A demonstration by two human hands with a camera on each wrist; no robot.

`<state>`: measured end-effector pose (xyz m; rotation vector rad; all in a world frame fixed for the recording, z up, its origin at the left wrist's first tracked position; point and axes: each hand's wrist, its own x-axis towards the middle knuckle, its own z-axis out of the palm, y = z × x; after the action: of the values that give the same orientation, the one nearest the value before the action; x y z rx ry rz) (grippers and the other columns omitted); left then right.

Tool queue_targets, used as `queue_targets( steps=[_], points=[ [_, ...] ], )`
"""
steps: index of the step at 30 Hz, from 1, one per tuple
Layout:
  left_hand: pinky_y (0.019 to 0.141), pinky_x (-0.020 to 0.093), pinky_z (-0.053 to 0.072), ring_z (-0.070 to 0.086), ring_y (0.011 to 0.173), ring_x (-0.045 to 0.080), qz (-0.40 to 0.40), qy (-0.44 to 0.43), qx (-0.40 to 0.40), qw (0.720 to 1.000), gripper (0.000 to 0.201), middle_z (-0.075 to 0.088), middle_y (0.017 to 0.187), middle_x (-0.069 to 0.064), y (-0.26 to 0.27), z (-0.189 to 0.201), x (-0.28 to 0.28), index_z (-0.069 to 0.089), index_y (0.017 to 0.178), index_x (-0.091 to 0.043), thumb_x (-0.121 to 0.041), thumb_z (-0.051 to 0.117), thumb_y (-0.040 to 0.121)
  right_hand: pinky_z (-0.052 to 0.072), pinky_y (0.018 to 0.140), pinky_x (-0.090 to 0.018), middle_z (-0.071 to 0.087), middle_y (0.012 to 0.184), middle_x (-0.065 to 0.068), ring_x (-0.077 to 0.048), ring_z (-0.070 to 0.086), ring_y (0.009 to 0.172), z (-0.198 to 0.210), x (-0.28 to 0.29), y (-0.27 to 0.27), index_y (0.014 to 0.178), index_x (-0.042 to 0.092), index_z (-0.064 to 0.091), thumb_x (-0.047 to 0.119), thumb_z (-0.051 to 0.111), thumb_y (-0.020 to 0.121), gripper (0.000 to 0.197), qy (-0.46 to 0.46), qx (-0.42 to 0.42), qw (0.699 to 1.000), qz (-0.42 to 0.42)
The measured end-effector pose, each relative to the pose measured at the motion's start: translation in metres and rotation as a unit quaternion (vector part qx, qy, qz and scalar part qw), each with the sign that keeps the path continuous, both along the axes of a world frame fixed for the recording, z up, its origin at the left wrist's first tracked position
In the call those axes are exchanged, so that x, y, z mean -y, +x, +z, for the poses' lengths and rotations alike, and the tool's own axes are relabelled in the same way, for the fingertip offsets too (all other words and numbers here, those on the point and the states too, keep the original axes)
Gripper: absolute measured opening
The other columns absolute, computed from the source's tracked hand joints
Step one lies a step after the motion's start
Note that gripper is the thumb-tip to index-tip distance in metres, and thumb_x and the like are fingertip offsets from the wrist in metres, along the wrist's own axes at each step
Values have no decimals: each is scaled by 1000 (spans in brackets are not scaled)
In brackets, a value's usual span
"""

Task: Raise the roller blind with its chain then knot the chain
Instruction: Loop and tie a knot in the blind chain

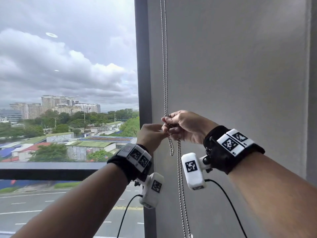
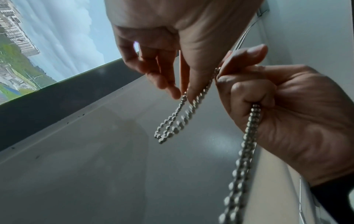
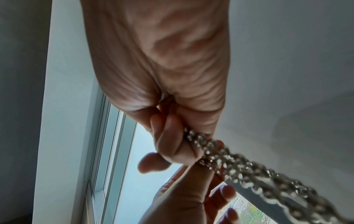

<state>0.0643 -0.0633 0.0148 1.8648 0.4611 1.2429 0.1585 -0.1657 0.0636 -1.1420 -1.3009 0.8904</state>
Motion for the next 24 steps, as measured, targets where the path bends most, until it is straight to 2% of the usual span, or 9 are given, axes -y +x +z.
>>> queue_targets(
  steps=[1, 3, 8, 11, 13, 17, 20, 22, 24],
  points=[
    [53, 25, 36, 44, 62, 18, -11, -10, -5, 1000, 13, 53, 68, 15, 0, 1, 1, 68, 66, -7, -17, 72, 74, 30, 42, -19, 56, 67, -9, -6, 33, 43, 0, 0, 1, 83, 11, 48, 6, 38, 101, 21, -1, -1, 1000, 3],
    [53, 23, 40, 46, 66, 20, -50, -64, 13, 997, 17, 51, 75, 17, 1, 3, 5, 64, 80, 4, -13, 63, 84, 29, 43, -20, 57, 66, -8, -7, 33, 45, 0, 0, 3, 84, 11, 49, 6, 38, 101, 21, -4, -1, 1000, 3],
    [49, 24, 40, 52, 45, 15, -104, -134, 59, 984, 22, 55, 55, 5, -2, 4, 6, 56, 64, -8, -10, 56, 86, 29, 43, -21, 59, 65, -8, -7, 35, 43, -3, 3, 10, 88, 8, 51, 6, 37, 101, 20, -6, 6, 1000, -27],
    [47, 25, 38, 45, 44, 15, -110, -154, 80, 979, 29, 46, 55, 5, -7, 5, 9, 51, 57, -10, -7, 53, 86, 32, 43, -22, 62, 67, -12, -8, 37, 43, -4, 5, 11, 87, 9, 48, 6, 37, 102, 19, 7, 12, 998, -64],
    [50, 28, 41, 49, 47, 18, -121, -160, 82, 976, 26, 50, 60, 10, -10, 5, 11, 51, 60, -7, -6, 51, 86, 39, 41, -24, 64, 71, -17, -11, 42, 44, -4, 6, 10, 90, 8, 46, 5, 37, 102, 16, 14, 18, 996, -89],
    [62, 33, 54, 61, 66, 31, -248, -214, 50, 944, 16, 57, 85, 24, -16, 2, 16, 59, 83, 2, -8, 47, 86, 51, 45, -27, 65, 76, -18, -18, 56, 48, -6, 4, 6, 100, 4, 49, 7, 39, 102, 11, 34, 38, 989, -142],
    [78, 39, 56, 65, 85, 38, -295, -241, 8, 925, 38, 62, 92, 23, -19, 1, 18, 55, 118, 5, -13, 49, 86, 52, 50, -29, 65, 74, -14, -20, 57, 55, -7, 2, 4, 97, 4, 53, 7, 41, 102, 13, 49, 44, 985, -157],
    [93, 47, 50, 59, 104, 46, -308, -238, -13, 921, 46, 62, 107, 31, -21, 1, 21, 50, 124, 9, -15, 50, 85, 49, 55, -30, 63, 76, -11, -18, 56, 60, -8, 2, 3, 93, 5, 55, 7, 42, 101, 16, 49, 50, 984, -161],
    [96, 48, 47, 57, 109, 46, -314, -215, -35, 924, 47, 58, 115, 32, -21, 3, 25, 49, 125, 8, -16, 51, 85, 47, 54, -31, 63, 80, -12, -19, 56, 61, -8, 1, 0, 90, 6, 56, 6, 43, 101, 17, 49, 48, 984, -163]
  ],
)
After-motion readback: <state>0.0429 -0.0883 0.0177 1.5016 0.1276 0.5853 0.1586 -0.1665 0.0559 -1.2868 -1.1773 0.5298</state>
